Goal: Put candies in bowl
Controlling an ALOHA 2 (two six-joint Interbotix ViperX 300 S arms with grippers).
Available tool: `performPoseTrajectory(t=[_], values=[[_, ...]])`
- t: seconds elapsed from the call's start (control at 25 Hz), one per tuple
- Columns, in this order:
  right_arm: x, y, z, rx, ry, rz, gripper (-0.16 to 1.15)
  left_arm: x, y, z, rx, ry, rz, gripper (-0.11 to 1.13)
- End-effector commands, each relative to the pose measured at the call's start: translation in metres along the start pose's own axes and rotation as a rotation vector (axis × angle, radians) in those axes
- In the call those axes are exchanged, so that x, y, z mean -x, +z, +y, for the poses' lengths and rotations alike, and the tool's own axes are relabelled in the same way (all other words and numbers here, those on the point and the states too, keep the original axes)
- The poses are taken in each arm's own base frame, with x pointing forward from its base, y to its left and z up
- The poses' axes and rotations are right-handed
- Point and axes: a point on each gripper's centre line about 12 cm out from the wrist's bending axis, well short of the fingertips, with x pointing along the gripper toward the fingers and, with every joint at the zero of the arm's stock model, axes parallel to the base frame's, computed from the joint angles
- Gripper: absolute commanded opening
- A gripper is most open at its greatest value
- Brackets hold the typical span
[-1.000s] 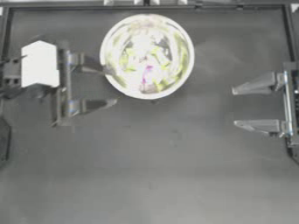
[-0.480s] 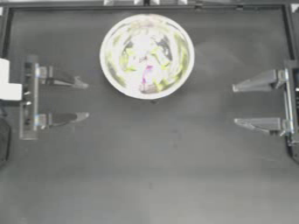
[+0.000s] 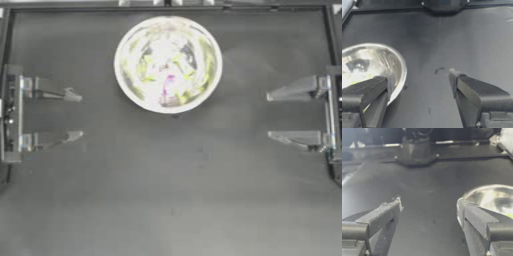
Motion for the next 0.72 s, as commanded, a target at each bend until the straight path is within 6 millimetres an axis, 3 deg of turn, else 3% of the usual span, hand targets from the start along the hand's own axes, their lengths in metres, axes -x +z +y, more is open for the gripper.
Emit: performPoseTrajectory(t=[0.04,0.72], values=[[-0.001,0.013,-0.001,0.003,-0.003,-0.033,0.97,0.01,0.003,0.0,0.021,0.003,-0.041,0.96],[0.014,0.022,0.0,0.017,-0.003,-0.099,0.97,0.044,-0.002,0.003,0.036,0.033,-0.149,0.96]])
